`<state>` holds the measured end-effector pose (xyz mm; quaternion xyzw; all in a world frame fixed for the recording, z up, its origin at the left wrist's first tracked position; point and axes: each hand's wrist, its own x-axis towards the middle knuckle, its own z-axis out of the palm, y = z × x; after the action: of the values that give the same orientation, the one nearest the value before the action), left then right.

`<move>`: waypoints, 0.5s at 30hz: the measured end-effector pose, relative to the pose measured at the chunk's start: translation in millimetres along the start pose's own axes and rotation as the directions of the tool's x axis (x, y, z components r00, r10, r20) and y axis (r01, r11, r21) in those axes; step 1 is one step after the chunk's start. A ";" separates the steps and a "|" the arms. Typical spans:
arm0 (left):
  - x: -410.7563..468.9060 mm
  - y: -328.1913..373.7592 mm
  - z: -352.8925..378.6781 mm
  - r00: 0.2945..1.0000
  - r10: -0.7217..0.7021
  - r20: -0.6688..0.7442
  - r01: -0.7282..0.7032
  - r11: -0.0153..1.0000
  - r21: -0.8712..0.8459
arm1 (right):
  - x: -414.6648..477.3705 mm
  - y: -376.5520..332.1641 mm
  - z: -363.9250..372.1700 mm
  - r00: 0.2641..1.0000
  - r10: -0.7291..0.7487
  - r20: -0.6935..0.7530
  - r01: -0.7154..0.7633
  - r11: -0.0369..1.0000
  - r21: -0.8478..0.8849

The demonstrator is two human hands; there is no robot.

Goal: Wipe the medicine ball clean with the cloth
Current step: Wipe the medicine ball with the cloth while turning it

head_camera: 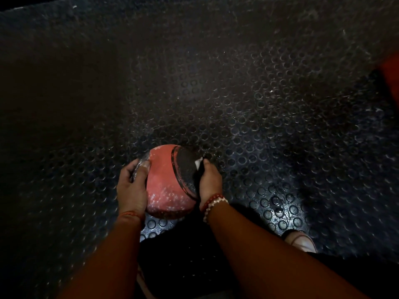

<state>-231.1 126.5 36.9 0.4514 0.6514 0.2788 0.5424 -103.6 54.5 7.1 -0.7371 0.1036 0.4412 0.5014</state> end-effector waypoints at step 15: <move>-0.6 2.5 -0.4 1.000 0.014 0.017 -0.015 1.000 0.004 | -36.9 0.2 11.2 0.878 -0.476 0.052 0.453 0.789 -0.414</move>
<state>-230.8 127.1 39.4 0.4597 0.6441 0.2775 0.5448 -131.6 52.9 33.7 -0.8407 -0.1628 0.2955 0.4235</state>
